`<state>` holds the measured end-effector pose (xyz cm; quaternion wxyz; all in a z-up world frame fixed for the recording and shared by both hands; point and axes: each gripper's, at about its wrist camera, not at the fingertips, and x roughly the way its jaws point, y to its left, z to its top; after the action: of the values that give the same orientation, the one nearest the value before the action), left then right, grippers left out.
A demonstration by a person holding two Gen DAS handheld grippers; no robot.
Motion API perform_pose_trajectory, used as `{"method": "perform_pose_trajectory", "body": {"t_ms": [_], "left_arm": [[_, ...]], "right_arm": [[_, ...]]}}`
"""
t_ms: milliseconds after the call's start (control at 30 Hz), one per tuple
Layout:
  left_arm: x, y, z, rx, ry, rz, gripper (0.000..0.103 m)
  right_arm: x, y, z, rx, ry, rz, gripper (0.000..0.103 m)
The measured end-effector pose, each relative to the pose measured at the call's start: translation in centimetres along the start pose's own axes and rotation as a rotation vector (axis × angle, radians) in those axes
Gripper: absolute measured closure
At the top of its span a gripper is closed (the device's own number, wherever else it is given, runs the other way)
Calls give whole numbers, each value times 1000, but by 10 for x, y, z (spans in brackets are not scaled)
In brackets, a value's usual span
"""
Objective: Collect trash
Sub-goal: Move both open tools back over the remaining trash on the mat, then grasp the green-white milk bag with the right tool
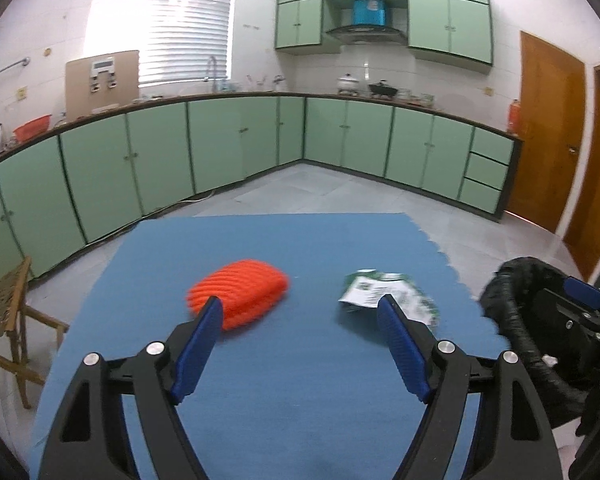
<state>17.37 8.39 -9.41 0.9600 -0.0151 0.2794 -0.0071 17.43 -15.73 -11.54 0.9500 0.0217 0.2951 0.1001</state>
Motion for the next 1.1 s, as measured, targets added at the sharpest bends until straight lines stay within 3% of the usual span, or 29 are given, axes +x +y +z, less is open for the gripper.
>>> {"method": "perform_pose_trajectory", "body": {"t_ms": [333, 733, 1100], "left_arm": [[33, 29, -15, -32, 49, 74, 25], [68, 40, -26, -32, 100, 114, 25], [95, 47, -24, -43, 138, 129, 25]], "right_arm": [[64, 27, -6, -71, 83, 53, 8], [136, 31, -6, -128, 210, 116, 8], [169, 38, 4, -125, 299, 159, 9]]}}
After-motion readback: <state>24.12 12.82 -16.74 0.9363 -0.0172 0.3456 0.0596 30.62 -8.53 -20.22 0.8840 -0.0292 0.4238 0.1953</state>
